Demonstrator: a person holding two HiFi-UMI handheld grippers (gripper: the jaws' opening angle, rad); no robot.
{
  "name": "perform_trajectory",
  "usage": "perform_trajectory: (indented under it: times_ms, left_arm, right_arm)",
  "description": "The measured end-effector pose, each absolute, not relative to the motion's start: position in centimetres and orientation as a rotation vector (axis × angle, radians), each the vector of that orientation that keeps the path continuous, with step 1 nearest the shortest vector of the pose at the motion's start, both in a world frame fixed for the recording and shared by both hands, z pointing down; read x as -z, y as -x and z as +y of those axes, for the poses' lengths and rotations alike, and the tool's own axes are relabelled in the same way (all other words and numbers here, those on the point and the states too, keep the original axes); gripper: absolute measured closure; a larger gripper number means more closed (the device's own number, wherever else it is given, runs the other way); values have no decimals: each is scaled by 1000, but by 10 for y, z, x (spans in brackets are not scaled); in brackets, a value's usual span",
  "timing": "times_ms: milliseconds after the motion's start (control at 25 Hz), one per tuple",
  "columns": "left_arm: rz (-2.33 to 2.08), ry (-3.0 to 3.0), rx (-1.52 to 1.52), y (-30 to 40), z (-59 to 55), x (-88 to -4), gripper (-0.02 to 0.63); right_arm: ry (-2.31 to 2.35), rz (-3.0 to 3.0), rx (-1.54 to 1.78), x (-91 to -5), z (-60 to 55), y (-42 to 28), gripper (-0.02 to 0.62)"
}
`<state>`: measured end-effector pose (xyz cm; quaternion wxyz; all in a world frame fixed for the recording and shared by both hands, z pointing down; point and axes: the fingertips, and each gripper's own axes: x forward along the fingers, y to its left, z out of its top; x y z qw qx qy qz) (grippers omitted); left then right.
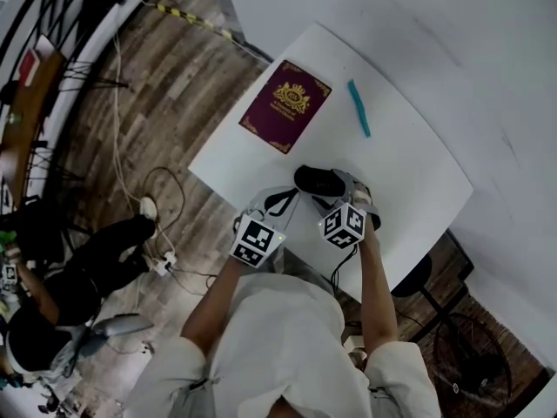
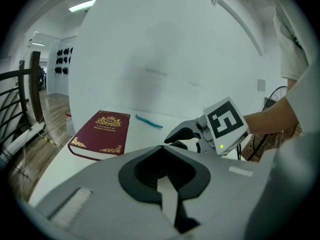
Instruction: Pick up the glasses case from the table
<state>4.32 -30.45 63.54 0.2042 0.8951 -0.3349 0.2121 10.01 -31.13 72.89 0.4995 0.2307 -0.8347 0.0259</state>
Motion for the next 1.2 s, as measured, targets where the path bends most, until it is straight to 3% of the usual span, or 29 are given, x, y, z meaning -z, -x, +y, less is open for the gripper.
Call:
perform_trajectory:
  times_ms: [400,560,1200]
  left_arm:
    - [-955,-2480,-599,-36,-304,-638,588]
    - [-960,-2478,-598,-33,-304,-638,588]
    - [-982,-2491,-583,-17,-298,-632,588]
  right_arm:
    - [-480,-1931,25,-754,-320,-104,204]
    - [-450,-1898,54,-758,-324,-106,233]
    - [-512,-1948,-112,-751,-297,-95,264]
